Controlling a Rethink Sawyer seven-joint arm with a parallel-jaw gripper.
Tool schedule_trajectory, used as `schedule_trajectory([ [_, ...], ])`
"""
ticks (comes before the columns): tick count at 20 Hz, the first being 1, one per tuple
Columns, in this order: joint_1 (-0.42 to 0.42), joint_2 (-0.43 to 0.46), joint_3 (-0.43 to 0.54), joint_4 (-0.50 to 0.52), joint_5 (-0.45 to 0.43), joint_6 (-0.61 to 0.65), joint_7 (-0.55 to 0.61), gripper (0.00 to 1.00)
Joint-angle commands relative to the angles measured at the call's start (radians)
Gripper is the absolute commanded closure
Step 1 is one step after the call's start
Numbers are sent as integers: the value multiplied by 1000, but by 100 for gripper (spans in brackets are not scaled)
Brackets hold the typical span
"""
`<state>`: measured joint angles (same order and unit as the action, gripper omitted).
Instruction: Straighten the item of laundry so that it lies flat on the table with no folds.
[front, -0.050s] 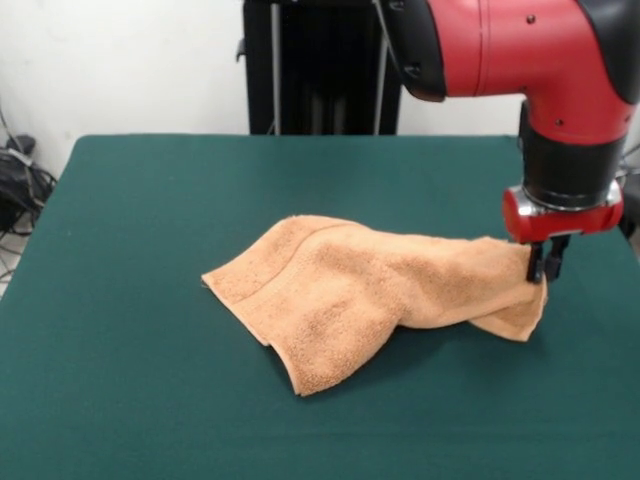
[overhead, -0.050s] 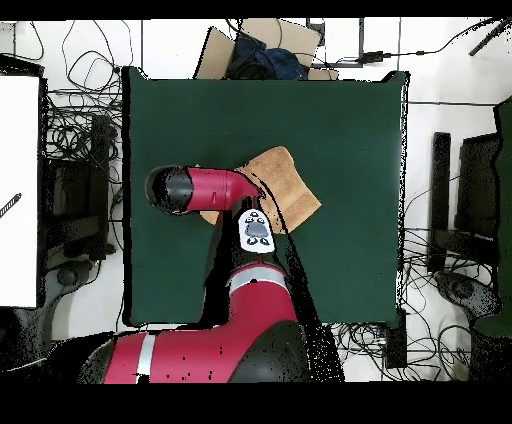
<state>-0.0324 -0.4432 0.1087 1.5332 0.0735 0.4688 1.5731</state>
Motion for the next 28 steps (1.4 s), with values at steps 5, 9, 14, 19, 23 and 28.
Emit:
schedule_trajectory([
  [5, 25, 0, 6, 61, 58, -66, 259, 100],
  [9, 30, 0, 2, 63, 62, -70, 263, 100],
  [14, 33, 2, 1, 62, 65, -73, 266, 100],
  [19, 36, 3, -2, 56, 68, -69, 268, 100],
  [23, 38, 5, -2, 55, 69, -73, 269, 100],
  [28, 41, 10, -4, 50, 70, -76, 270, 100],
])
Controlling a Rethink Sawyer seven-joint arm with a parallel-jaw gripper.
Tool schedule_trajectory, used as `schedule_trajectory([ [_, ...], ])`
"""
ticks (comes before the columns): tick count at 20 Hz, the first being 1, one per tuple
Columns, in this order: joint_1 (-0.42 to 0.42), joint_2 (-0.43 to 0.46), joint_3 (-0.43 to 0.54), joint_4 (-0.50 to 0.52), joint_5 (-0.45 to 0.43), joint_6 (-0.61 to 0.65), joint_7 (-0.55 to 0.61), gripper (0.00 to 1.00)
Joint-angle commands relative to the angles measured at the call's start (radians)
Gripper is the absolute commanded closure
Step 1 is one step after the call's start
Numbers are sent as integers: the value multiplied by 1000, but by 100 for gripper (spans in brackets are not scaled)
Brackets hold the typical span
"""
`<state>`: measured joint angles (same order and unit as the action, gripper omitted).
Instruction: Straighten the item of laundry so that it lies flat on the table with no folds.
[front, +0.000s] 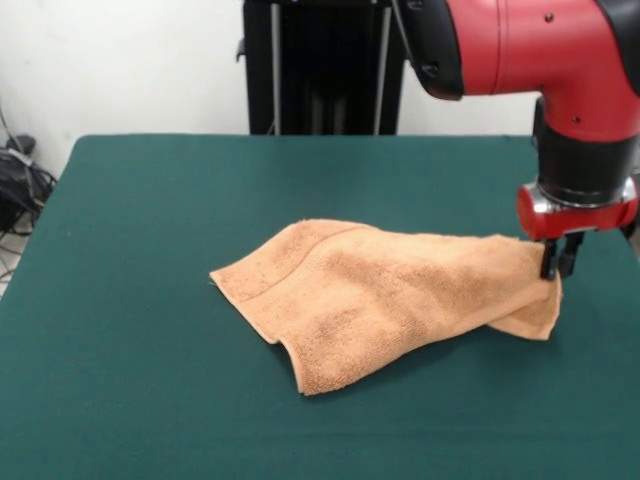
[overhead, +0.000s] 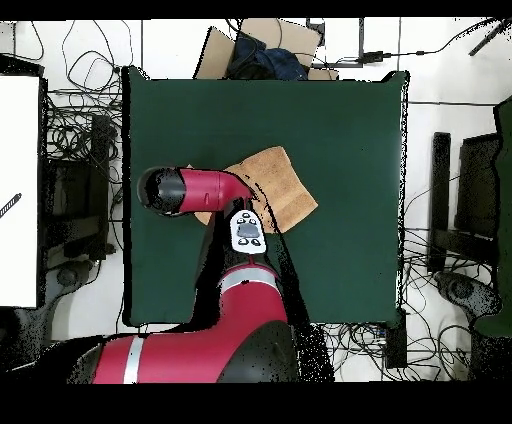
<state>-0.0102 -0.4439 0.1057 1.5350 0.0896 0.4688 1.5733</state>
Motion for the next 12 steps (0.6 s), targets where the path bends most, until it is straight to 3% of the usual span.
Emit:
schedule_trajectory([
  [1, 20, 10, -3, 48, 54, -74, 271, 100],
  [12, 41, 7, -27, 51, 54, -78, 288, 100],
])
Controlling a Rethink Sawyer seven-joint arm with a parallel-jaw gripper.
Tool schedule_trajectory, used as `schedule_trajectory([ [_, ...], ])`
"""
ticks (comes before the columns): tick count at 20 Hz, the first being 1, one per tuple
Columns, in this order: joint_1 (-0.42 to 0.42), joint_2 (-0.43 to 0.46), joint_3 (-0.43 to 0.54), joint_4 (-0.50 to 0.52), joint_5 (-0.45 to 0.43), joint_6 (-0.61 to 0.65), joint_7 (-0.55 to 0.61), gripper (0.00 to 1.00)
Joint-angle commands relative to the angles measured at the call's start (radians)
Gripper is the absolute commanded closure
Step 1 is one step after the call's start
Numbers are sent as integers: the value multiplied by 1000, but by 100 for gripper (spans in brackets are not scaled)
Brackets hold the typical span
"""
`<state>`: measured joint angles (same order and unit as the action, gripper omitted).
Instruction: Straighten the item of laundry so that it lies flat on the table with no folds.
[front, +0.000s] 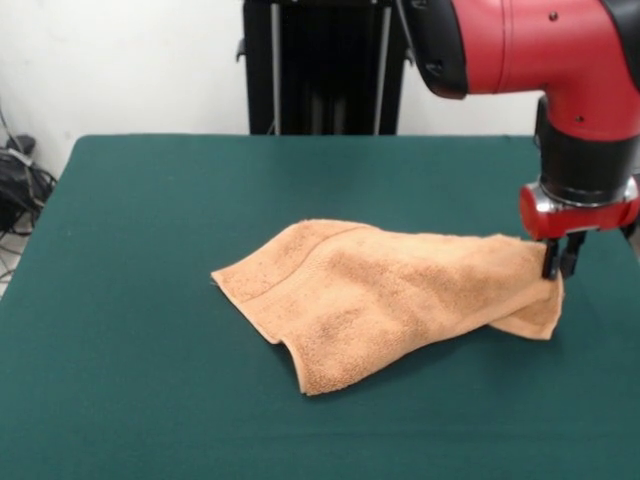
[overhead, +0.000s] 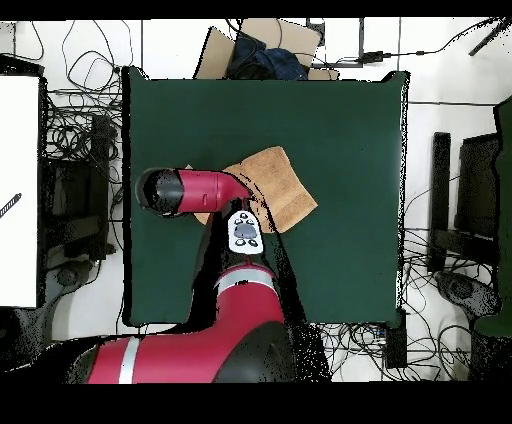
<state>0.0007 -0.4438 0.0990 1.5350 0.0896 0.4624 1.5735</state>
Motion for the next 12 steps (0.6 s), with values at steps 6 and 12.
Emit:
schedule_trajectory([
  [6, 28, 9, -16, 50, 64, -70, 280, 100],
  [12, 24, 4, -15, 62, 73, -75, 272, 100],
])
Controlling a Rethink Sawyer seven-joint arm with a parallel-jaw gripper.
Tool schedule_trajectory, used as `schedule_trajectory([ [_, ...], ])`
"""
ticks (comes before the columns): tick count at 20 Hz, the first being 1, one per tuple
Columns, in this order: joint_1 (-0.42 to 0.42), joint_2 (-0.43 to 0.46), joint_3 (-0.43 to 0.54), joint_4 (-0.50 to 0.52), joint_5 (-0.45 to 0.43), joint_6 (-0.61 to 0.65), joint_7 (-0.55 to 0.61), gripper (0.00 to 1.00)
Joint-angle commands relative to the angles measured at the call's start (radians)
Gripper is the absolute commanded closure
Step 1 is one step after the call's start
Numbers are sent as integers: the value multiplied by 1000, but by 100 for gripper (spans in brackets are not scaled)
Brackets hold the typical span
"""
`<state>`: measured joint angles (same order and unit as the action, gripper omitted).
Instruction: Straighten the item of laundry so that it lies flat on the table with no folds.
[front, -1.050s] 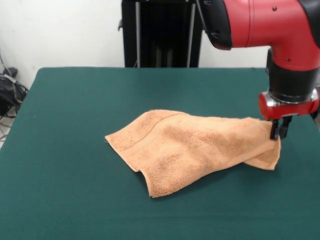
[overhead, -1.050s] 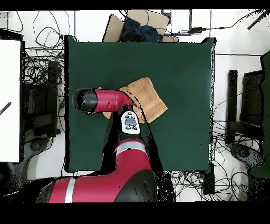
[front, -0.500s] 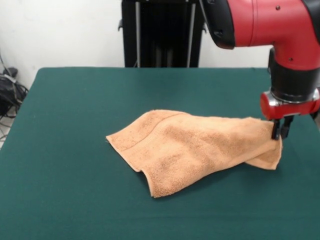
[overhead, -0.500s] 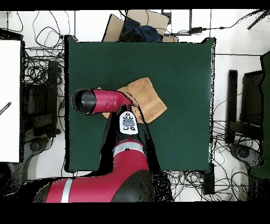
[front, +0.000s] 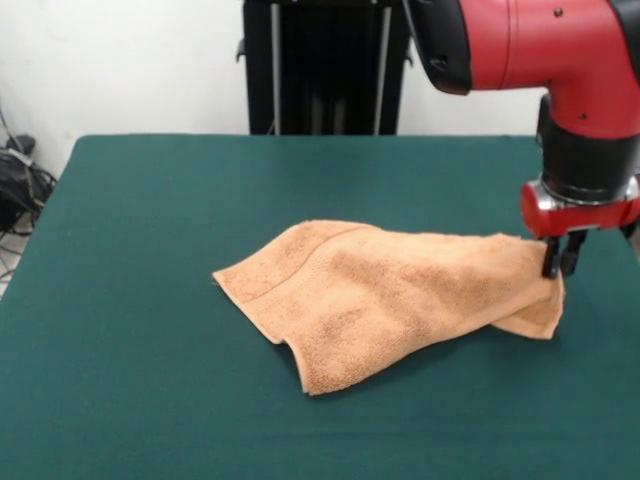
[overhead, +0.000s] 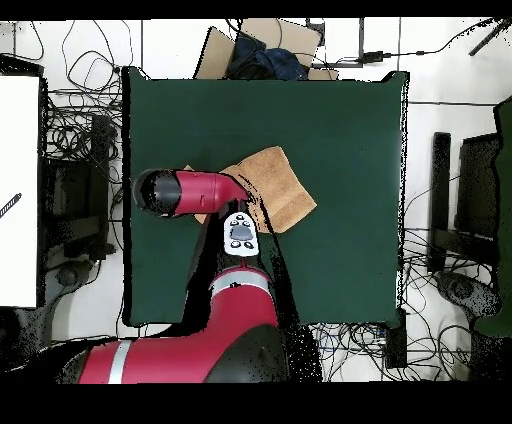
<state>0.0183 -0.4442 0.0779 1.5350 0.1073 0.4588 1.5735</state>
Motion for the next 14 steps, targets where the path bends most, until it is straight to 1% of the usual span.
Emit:
schedule_trajectory([
  [1, 5, 4, 9, 66, 56, -74, 270, 100],
  [14, 9, 19, 6, 54, 77, -96, 268, 100],
])
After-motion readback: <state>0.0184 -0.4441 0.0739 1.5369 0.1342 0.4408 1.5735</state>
